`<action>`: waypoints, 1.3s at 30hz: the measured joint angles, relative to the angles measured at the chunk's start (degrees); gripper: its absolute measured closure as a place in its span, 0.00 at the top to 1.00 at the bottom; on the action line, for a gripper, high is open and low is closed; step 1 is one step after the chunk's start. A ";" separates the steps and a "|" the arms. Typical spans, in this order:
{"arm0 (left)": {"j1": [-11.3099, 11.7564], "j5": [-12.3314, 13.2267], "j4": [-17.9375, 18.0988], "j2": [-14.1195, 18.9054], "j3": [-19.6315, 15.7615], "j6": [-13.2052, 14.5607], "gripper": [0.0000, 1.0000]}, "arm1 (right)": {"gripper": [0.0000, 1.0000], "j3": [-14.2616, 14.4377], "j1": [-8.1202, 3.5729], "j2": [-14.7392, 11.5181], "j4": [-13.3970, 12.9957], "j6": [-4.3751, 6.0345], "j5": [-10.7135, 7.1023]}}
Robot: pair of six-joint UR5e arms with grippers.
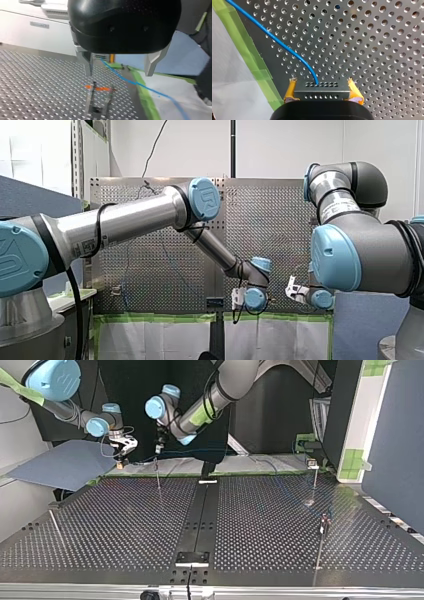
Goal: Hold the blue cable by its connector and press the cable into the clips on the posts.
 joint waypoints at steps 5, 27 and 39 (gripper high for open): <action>0.09 0.26 0.41 -0.01 2.51 -0.05 1.00 | 0.00 -0.12 0.16 0.00 -0.24 -0.22 -0.89; 0.97 -1.42 1.91 -0.02 -0.72 1.06 1.00 | 0.00 -0.21 0.36 -0.01 -0.07 -0.20 -1.26; 0.97 -1.08 1.88 -0.02 0.10 0.99 1.00 | 0.00 -0.22 0.39 -0.01 -0.04 -0.12 -1.25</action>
